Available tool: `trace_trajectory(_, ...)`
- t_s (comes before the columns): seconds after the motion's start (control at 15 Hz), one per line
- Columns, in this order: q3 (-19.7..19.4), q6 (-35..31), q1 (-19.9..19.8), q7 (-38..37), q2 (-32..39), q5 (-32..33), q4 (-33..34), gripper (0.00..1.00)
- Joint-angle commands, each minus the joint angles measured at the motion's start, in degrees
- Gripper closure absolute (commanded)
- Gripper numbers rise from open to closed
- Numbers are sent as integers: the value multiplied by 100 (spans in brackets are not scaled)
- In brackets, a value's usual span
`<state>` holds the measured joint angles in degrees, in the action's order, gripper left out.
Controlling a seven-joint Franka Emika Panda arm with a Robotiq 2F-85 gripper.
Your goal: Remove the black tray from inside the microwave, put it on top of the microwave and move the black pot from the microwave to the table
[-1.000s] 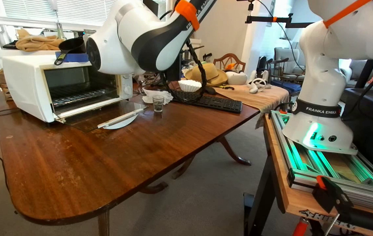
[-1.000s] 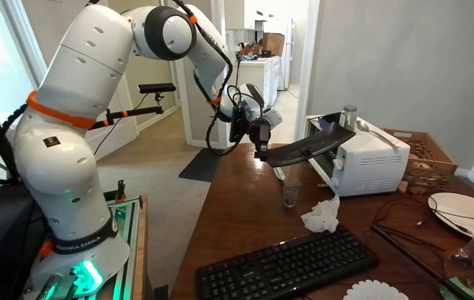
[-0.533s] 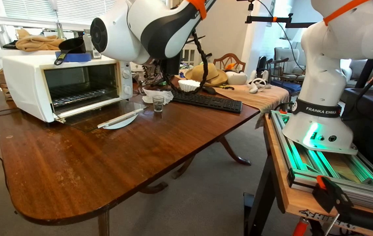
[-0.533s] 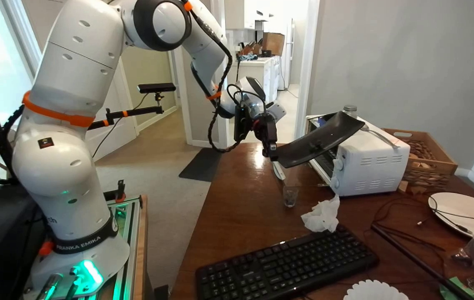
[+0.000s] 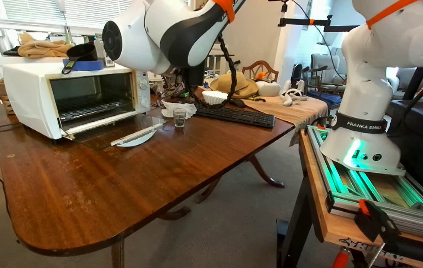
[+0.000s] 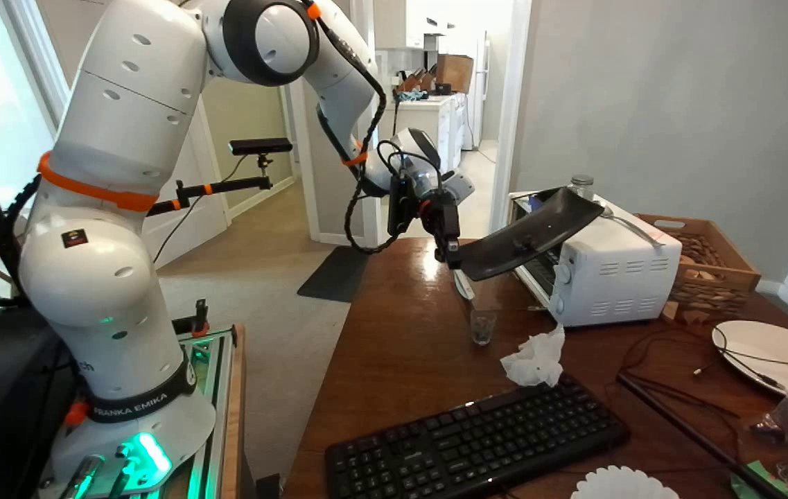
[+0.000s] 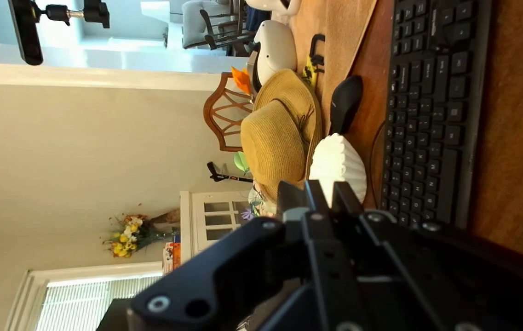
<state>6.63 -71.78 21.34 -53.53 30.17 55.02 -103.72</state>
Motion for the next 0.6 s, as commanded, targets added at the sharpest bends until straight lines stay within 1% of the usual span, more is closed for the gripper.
trace_trajectory(0.0, 155, -120, -230, 425, -158, 29, -133, 97)
trace_trajectory(0.27, 197, -171, -360, 1162, -360, 95, -246, 97)
trace_trajectory(0.47, 198, -346, -504, 1927, -593, 206, -348, 97)
trace_trajectory(0.53, 165, -293, -546, 2208, -647, 235, -325, 97)
